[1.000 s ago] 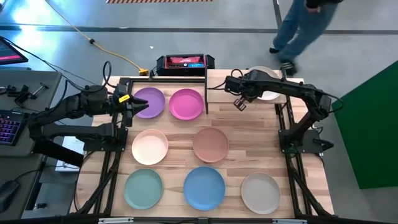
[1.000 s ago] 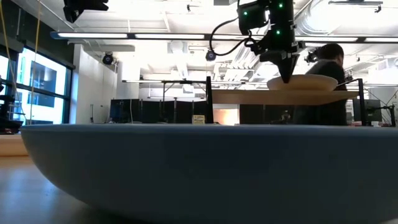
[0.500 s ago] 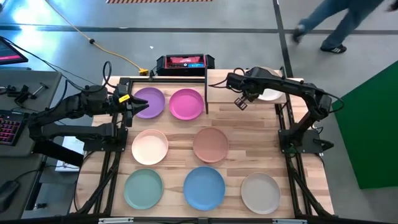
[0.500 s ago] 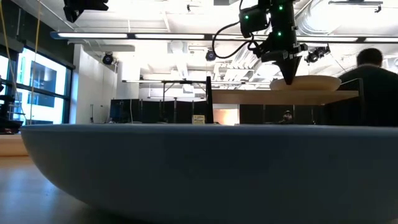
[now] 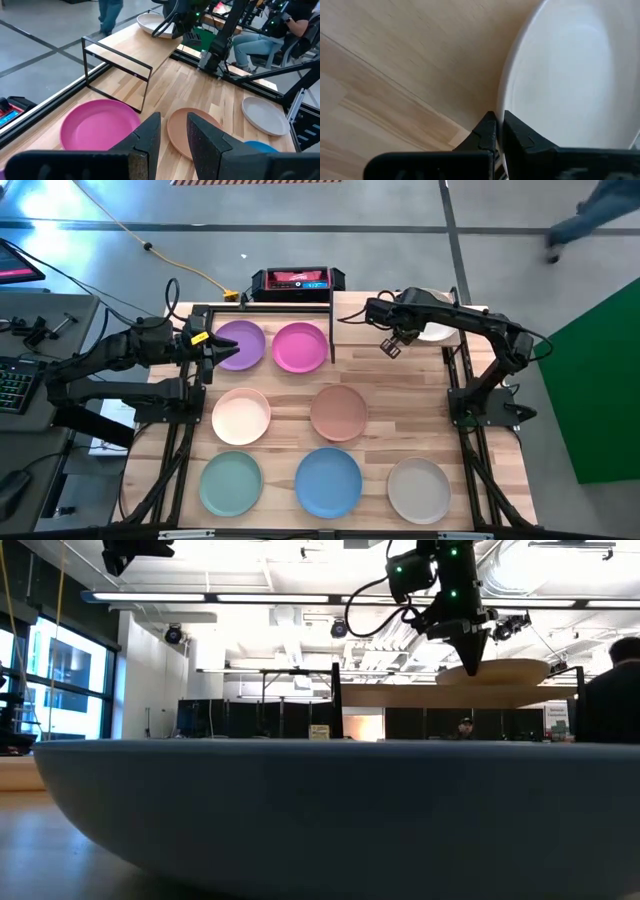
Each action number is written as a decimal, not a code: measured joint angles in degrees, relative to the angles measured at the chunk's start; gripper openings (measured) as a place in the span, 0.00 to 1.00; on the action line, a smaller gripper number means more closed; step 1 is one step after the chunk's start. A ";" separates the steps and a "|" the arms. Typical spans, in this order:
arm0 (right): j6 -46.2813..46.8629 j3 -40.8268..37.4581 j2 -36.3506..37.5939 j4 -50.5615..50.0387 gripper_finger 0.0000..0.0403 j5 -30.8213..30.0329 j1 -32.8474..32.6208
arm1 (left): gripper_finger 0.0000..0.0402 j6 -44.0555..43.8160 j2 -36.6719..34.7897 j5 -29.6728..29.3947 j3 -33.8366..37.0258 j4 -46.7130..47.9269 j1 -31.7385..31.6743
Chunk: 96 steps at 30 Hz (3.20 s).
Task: Place and stack plates onto a shelf
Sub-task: Put the white plate on the shelf, then stack the pink plate on top of the white plate on the shelf
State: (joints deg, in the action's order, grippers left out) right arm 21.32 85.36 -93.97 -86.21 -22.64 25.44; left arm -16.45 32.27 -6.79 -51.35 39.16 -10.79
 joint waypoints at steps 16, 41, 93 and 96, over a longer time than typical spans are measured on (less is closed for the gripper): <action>-1.74 0.00 0.00 1.50 0.15 1.69 1.32 | 0.21 -1.22 0.00 0.00 0.04 -0.02 0.00; 0.73 14.21 0.00 -3.83 0.18 9.77 -2.32 | 0.21 -2.74 -0.02 1.65 0.04 -0.02 0.00; 11.19 28.26 0.00 -3.80 0.18 4.86 -30.81 | 0.21 37.11 45.30 3.47 0.02 -18.50 -8.08; 10.43 28.26 0.00 -3.80 0.18 4.84 -30.81 | 0.21 37.50 47.42 4.86 0.02 -17.25 -8.11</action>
State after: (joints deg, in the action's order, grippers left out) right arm 31.76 113.62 -93.97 -90.02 -17.80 -5.37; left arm 21.05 79.69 -1.93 -51.33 21.91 -18.90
